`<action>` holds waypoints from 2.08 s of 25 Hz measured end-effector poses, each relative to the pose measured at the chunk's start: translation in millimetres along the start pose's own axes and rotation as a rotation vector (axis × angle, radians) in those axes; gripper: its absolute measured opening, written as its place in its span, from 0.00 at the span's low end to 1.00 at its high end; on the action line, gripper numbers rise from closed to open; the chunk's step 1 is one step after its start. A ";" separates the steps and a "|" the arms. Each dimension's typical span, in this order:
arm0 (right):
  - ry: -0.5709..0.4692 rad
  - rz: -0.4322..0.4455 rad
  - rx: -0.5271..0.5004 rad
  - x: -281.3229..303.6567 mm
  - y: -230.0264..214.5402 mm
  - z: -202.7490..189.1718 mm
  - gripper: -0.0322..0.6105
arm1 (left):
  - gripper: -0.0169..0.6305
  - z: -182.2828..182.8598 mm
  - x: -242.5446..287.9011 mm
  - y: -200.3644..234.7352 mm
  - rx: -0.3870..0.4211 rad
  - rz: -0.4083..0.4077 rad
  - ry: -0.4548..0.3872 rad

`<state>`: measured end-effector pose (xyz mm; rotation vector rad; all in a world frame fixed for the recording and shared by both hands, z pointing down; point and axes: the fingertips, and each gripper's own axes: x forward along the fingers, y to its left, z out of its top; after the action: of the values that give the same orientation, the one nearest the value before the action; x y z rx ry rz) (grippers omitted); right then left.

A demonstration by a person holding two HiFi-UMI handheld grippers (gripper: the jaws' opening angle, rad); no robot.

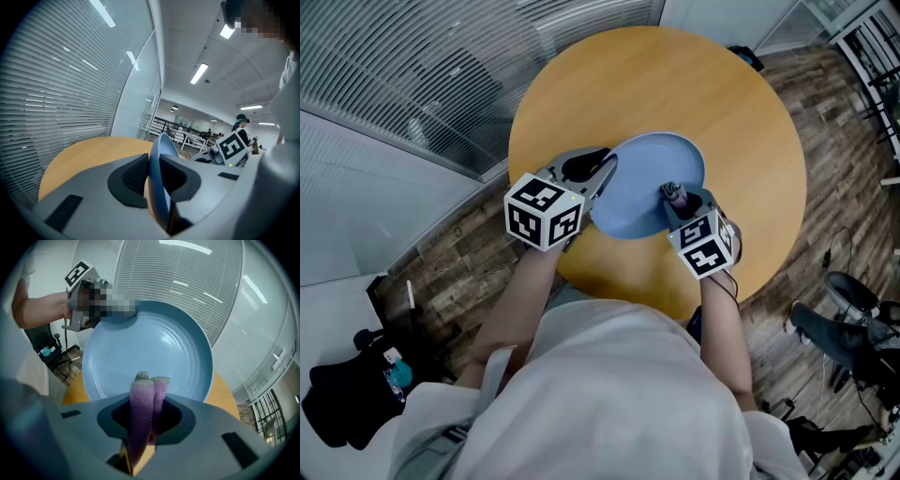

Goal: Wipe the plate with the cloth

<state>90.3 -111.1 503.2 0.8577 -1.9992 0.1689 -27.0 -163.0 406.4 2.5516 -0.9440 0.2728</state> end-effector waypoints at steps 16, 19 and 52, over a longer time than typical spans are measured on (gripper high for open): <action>-0.093 0.159 -0.136 9.5 64.7 38.4 0.21 | 0.12 -1.5 0.3 -2.4 -0.010 -0.002 -0.001; -0.116 0.191 -0.164 10.4 77.3 47.8 0.21 | 0.12 -1.9 0.9 -2.2 -0.010 -0.004 0.000; -0.094 0.327 -0.297 15.9 111.4 53.9 0.21 | 0.12 -3.5 0.1 2.4 -0.020 -0.017 0.001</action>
<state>-23.0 -59.2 508.9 0.3541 -2.1743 0.0141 -28.6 -163.1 410.3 2.5402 -0.9203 0.2581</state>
